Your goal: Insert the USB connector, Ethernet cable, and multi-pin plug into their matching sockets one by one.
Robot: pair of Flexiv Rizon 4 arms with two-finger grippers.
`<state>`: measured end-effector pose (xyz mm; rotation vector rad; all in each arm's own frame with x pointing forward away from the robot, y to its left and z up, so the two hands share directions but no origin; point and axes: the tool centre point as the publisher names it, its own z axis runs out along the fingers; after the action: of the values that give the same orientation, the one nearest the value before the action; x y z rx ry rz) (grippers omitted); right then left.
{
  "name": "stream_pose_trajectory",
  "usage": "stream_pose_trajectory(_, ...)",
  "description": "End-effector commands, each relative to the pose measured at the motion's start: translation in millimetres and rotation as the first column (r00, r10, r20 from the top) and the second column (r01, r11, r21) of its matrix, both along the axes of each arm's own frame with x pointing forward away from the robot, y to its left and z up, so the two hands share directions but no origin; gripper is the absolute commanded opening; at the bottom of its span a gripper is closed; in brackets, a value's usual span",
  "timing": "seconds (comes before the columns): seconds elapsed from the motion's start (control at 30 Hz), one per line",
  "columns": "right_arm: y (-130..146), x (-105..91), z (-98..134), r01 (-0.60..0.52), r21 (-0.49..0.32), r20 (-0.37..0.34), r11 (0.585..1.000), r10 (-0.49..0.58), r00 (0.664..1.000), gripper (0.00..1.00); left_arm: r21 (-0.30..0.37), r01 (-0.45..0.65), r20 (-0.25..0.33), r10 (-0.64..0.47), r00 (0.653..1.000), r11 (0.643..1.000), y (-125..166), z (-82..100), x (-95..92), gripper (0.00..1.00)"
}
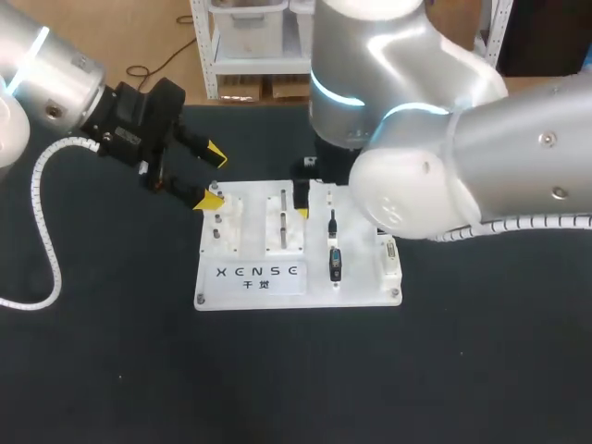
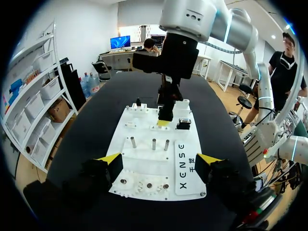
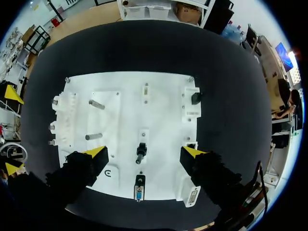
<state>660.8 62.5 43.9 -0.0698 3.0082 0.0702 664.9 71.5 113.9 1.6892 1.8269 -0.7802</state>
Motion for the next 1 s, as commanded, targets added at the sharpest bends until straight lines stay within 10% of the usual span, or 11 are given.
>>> stream_pose_trajectory(0.03, 1.6, -2.1, -10.3, 0.013, -0.001, 0.001, 1.0, -0.013, 1.0, 1.0, -0.002, 0.0, 0.003, 0.0, 1.0, 1.0, 0.7, -0.6, -0.8, 1.0)
stream_pose_trajectory(0.17, 2.9, -1.8, -17.5, 0.023, -0.002, -0.01, 1.0, -0.023, 1.0, 0.98, -0.002, 0.0, 0.003, 0.0, 1.0, 1.0, 0.7, -0.6, -0.8, 1.0)
stream_pose_trajectory(0.3, 3.7, -1.0, -23.1, 0.044, 0.009, -0.018, 0.999, -0.043, 0.999, 0.47, -0.002, 0.0, 0.003, 0.0, 1.0, 1.0, 0.7, -0.6, -0.8, 1.0)
stream_pose_trajectory(0.57, 4.0, 1.8, -29.0, 0.053, 0.009, -0.029, 0.999, -0.053, 0.998, 0.02, -0.002, 0.0, 0.003, 0.0, 1.0, 1.0, 0.7, -0.6, -0.8, 1.0)
stream_pose_trajectory(1.0, 1.7, 2.1, -15.8, 0.012, 0.053, -0.003, 0.999, -0.011, 1.0, 0.0, -0.002, 0.0, 0.003, 0.0, 1.0, 1.0, 0.7, -0.6, -0.8, 1.0)
